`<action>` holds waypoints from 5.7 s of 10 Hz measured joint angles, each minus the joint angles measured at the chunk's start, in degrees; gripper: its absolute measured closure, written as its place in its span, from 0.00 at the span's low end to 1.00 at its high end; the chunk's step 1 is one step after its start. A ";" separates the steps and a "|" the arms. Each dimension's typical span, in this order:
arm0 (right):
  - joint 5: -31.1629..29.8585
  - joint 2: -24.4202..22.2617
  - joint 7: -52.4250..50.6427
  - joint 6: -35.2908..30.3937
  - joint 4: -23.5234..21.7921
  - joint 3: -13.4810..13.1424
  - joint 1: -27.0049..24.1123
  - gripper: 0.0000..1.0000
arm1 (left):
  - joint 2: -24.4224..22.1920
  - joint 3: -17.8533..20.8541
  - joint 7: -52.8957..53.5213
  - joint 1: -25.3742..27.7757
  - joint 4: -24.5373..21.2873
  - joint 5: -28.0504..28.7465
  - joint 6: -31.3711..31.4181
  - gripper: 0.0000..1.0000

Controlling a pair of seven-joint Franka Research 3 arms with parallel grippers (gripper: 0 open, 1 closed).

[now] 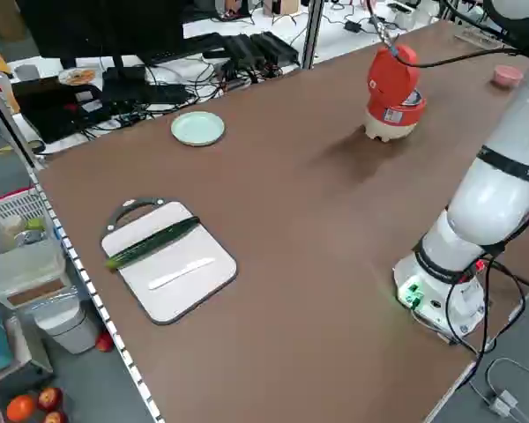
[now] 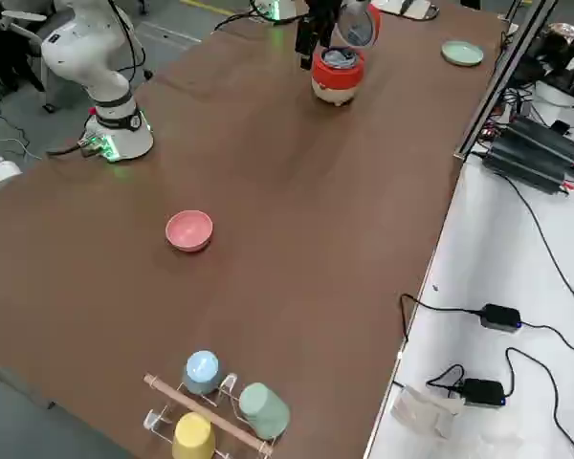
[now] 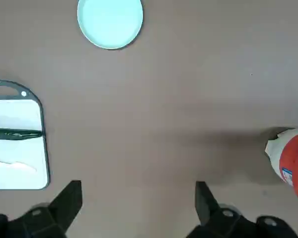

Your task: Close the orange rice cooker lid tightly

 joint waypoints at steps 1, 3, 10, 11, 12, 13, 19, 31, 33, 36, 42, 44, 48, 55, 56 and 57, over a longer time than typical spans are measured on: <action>0.00 0.00 0.00 0.00 0.00 0.00 0.00 0.00 | 0.00 -0.09 0.03 -0.02 0.00 0.00 0.19 0.00; 0.02 0.02 0.00 -0.08 0.00 -0.01 0.00 0.00 | 0.06 -1.22 0.01 -0.34 -0.01 -0.01 0.51 0.00; 0.11 0.11 0.01 -0.19 -0.01 0.00 0.00 0.00 | 4.48 -13.03 -22.74 -1.33 -1.77 0.01 5.08 0.28; 0.12 0.15 0.00 -0.40 -0.01 0.00 0.00 0.00 | 5.31 -14.29 -24.07 -1.44 -1.79 0.01 5.60 0.42; 0.54 0.27 -0.71 -1.09 -0.03 0.00 0.00 0.00 | 5.90 -15.34 -24.87 -1.59 -1.91 0.01 5.68 0.59; 1.81 0.53 -3.33 -1.79 -0.04 -0.02 -0.02 0.00 | 6.19 -16.14 -25.88 -2.15 -2.44 0.02 5.67 0.73; 5.60 2.11 -32.07 -0.83 -1.17 -0.03 0.00 0.00 | 8.41 -17.06 -42.61 -12.71 -6.84 0.02 10.90 0.99; 51.60 3.16 -113.85 21.23 -27.56 -0.88 -2.72 0.00 | 16.46 -17.09 -68.39 -29.56 -7.43 5.22 21.84 0.99; 59.41 5.88 -126.34 21.61 -30.83 -0.55 -2.07 0.00 | 21.53 -17.08 -72.32 -31.54 -7.73 8.47 26.90 0.99; 72.15 14.99 -144.07 20.97 -32.62 -0.05 0.92 0.00 | 24.97 -17.35 -75.41 -32.17 -7.36 12.79 29.12 0.99; 82.89 25.55 -160.44 14.73 -34.94 0.16 6.84 0.00 | 24.71 -17.19 -76.33 -31.56 -6.36 13.73 28.45 0.87; 85.83 26.61 -160.61 11.92 -37.23 0.31 9.76 0.00 | 22.36 -17.17 -76.33 -29.56 -3.60 10.68 23.73 0.59; 90.70 31.28 -161.56 7.53 -38.05 0.60 13.44 0.07 | 16.03 -17.06 -70.43 -22.36 -1.51 10.01 16.31 0.04; 105.59 36.25 -164.06 3.51 -40.61 1.77 18.43 0.20 | 8.66 -16.94 -42.96 -4.09 -1.40 9.18 8.19 0.00; 105.95 36.41 -164.10 3.39 -40.61 1.56 18.26 0.20 | 7.27 -16.65 -36.77 -1.25 -1.41 7.23 6.86 0.00; 106.04 36.40 -164.33 3.17 -40.55 1.38 18.10 0.21 | 5.95 -14.84 -30.73 0.45 -1.43 5.00 6.36 0.00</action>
